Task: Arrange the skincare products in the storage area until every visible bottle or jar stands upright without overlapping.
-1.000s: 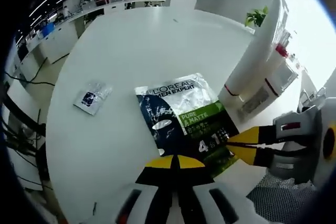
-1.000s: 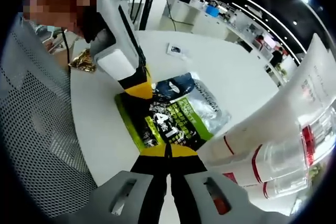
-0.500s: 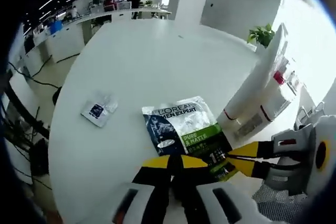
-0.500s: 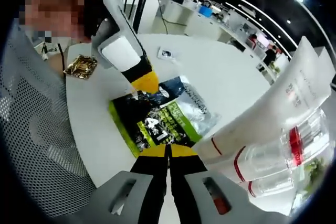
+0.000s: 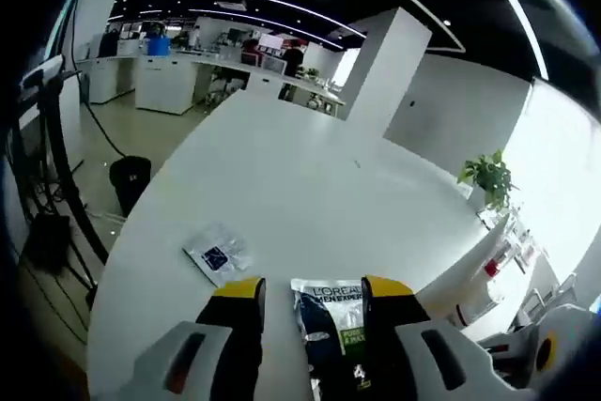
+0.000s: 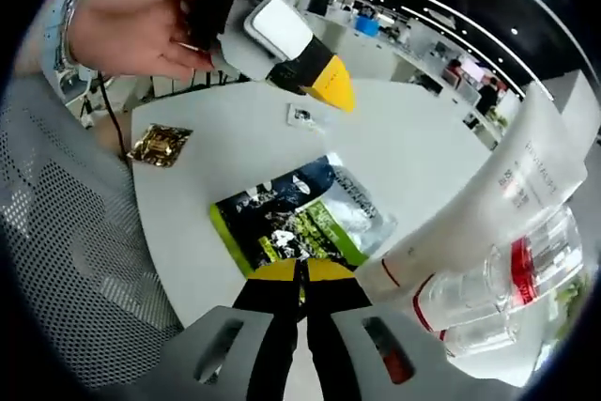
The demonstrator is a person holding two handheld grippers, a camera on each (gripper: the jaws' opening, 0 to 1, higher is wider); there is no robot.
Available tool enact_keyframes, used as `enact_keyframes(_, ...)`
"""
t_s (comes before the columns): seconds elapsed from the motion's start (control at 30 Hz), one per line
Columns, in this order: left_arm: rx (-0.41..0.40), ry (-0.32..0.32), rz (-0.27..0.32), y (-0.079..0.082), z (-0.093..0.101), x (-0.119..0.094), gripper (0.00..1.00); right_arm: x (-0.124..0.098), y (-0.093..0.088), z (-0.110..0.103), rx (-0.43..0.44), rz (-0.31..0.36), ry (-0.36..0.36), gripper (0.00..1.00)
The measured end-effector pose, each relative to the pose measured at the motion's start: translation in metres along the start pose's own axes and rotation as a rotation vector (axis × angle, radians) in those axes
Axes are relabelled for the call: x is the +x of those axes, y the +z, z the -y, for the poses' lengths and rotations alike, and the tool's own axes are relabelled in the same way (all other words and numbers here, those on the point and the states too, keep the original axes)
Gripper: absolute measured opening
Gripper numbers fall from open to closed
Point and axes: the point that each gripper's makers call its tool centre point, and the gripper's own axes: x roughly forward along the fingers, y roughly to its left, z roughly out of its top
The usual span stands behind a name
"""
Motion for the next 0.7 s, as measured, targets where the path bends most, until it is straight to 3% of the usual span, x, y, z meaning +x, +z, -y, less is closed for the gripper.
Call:
enact_keyframes(0.13, -0.050, 0.104, -0.033, 0.005, -0.024, 0.010, 0.52, -0.002, 0.006, -0.004, 0.015, 0.023, 0.022, 0.01)
enact_keyframes(0.4, -0.246, 0.247, -0.139, 0.000, -0.059, 0.048, 0.56, -0.004, 0.014, -0.013, 0.005, 0.055, 0.063, 0.01)
enact_keyframes(0.7, -0.237, 0.366, -0.235, -0.003, -0.068, 0.072, 0.59, -0.007, 0.014, -0.013, -0.023, 0.038, 0.058, 0.01)
